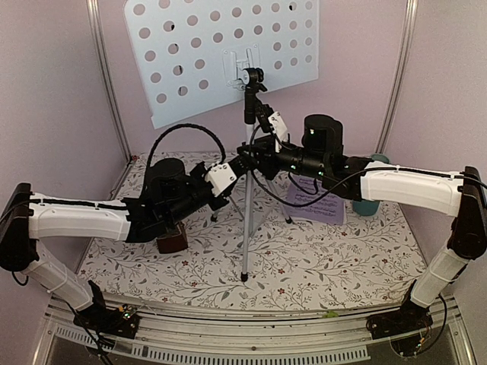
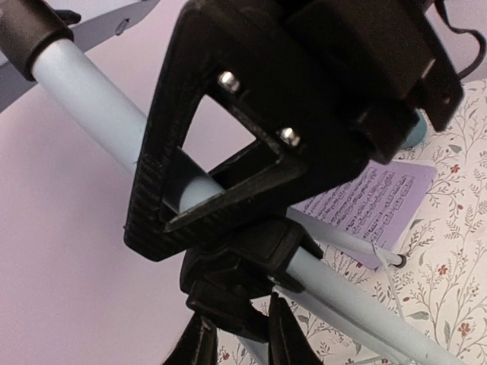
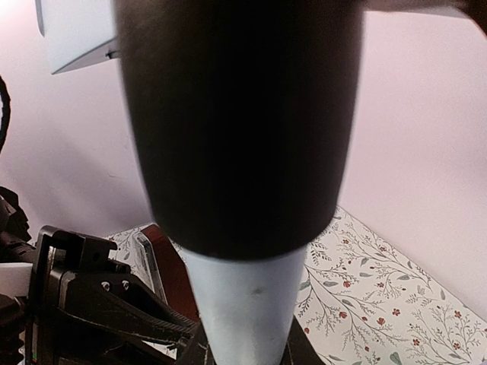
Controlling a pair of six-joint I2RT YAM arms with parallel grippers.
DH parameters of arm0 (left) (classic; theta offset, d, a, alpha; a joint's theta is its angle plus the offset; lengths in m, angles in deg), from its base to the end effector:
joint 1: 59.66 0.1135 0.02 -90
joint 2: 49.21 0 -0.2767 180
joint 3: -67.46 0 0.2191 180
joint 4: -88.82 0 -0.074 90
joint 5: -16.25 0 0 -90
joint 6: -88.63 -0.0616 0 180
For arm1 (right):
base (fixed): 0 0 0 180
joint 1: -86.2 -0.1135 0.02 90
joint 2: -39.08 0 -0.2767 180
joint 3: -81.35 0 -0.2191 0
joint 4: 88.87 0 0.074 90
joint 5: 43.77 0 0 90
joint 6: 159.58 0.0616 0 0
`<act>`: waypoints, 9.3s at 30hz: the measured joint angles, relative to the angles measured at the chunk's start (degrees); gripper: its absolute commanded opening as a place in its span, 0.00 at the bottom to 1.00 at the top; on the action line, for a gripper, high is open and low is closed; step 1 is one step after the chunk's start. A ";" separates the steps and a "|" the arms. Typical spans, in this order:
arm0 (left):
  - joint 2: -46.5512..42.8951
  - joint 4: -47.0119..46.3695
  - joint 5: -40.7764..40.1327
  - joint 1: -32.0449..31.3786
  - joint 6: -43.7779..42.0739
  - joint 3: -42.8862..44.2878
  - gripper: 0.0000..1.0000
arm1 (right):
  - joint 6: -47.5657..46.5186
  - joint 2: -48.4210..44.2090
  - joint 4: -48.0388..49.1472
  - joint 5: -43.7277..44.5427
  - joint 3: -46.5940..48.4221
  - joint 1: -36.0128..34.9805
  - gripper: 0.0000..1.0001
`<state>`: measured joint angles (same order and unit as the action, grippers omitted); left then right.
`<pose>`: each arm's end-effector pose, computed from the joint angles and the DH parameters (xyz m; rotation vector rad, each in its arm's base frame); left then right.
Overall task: Set up the instrument practice props
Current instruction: Screw the knob on the music stand, then adjust the music stand at the center of the board.
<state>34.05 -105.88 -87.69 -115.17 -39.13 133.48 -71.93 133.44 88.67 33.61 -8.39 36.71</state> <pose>0.1993 -0.2640 0.3174 1.0367 1.2370 -0.0430 0.2449 0.3074 0.3584 -0.9143 1.4890 0.7962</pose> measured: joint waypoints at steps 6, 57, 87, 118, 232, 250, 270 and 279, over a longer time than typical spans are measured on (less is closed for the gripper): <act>-0.02 0.11 -0.31 -0.04 -1.25 0.09 0.04 | 0.00 0.00 -0.04 0.02 0.04 0.00 0.00; -5.27 1.51 0.83 -0.42 18.14 -4.09 0.60 | -1.20 -2.36 -10.88 1.07 1.16 -1.55 0.99; -25.24 0.24 4.20 0.57 35.45 -13.29 0.83 | 30.75 -8.44 -15.32 35.74 -12.17 -13.18 0.80; -36.30 5.90 -5.05 4.31 40.57 -17.55 0.83 | 34.23 3.45 -19.93 42.84 0.48 -15.98 0.00; 12.37 22.62 50.16 19.85 25.20 16.13 0.00 | -5.92 2.62 -2.60 -21.62 -9.35 10.08 0.47; 5.31 14.56 16.81 15.96 35.60 6.64 0.00 | -2.84 3.61 -3.56 -0.83 -6.67 10.80 0.74; 8.76 18.01 -15.54 7.61 47.60 10.88 0.00 | 4.55 9.33 -2.43 5.29 -1.88 11.06 0.77; 11.45 20.28 -23.85 4.92 52.02 14.05 0.00 | 9.33 4.76 -0.87 4.15 -4.46 11.02 0.76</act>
<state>45.51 -85.59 -111.53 -110.25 12.89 147.54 -62.59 138.21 87.80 37.76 -12.85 47.72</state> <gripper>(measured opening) 0.114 0.766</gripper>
